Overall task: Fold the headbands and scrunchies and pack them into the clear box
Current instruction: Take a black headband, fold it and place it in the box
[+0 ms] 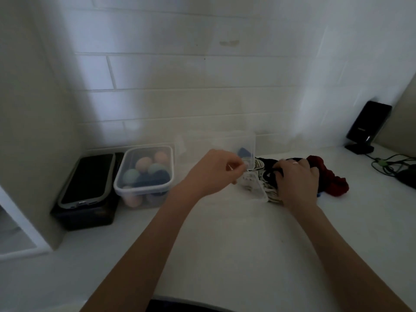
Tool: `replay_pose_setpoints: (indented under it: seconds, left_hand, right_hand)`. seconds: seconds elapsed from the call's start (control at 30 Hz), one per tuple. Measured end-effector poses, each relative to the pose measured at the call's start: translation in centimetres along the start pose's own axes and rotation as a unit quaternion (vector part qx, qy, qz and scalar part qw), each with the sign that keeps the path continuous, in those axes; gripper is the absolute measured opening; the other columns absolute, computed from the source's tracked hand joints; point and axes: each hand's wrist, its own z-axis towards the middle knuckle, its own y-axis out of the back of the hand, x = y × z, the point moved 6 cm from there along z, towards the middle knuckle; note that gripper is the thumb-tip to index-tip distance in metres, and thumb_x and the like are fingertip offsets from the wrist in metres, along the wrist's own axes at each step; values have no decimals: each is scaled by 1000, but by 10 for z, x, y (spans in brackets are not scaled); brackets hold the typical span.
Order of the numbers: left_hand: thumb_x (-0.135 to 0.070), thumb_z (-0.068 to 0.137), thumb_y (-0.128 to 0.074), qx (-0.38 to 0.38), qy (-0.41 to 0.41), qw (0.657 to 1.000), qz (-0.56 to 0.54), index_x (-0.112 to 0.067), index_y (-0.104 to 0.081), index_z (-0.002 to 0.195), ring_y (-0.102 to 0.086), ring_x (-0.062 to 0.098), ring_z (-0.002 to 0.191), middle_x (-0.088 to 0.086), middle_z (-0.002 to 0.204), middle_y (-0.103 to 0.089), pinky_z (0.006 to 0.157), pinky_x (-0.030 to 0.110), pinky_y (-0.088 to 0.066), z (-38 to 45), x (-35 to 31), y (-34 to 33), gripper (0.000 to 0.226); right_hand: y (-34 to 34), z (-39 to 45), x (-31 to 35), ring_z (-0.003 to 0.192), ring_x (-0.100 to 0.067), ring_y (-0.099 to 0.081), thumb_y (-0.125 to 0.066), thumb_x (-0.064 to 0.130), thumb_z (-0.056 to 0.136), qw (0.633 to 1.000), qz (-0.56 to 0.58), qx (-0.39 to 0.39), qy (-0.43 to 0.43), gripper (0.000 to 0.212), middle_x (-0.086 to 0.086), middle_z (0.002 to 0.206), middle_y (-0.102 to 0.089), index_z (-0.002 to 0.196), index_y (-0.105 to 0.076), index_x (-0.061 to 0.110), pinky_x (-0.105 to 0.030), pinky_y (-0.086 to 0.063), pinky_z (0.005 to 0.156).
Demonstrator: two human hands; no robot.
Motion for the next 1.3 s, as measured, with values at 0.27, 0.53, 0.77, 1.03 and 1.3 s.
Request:
replay_pose_setpoints:
  seconds: [0.27, 0.53, 0.77, 1.03, 1.3]
  left_hand:
    - [-17, 73, -77, -19, 8, 979, -202, -26, -53, 123, -67, 19, 83, -8, 116, -60, 70, 34, -57, 19, 1, 12, 57]
    - [-49, 58, -70, -4, 25, 960, -279, -35, -58, 98, -63, 4, 94, -11, 100, -66, 82, 23, -50, 22, 7, 12, 44]
    - [-7, 79, -69, -79, 75, 943, -315, -23, -64, 90, -70, 10, 77, -5, 81, -74, 77, 28, -55, 18, 37, 11, 20]
    - [-6, 71, -75, -140, 40, 950, -277, -19, -63, 84, -67, 11, 76, 0, 80, -70, 74, 32, -55, 14, 30, 24, 22]
    - [-46, 47, -78, -47, 81, 952, -290, -32, -52, 93, -64, 2, 85, -9, 95, -65, 77, 26, -53, 13, 36, 11, 55]
  right_hand:
    - [99, 32, 38, 78, -7, -53, -42, 6, 91, 894, 390, -179, 127, 17, 7, 90, -57, 101, -55, 9, -14, -37, 64]
    - [65, 40, 69, 71, -6, -59, -56, -4, 83, 832, 549, -29, 81, 22, 6, 84, -62, 89, -54, 16, -18, -49, 58]
    - [36, 38, 78, 67, -17, -66, -52, 7, 92, 761, 629, 149, -56, 14, -7, 90, -63, 105, -54, 11, -26, -55, 49]
    - [26, 24, 93, 69, -9, -62, -67, 17, 84, 777, 566, 276, 8, 20, -5, 98, -67, 102, -61, 25, -19, -51, 52]
    - [34, 28, 98, 82, -17, -71, -52, 10, 92, 626, 741, 243, -28, 15, -7, 90, -72, 102, -64, 11, -30, -60, 72]
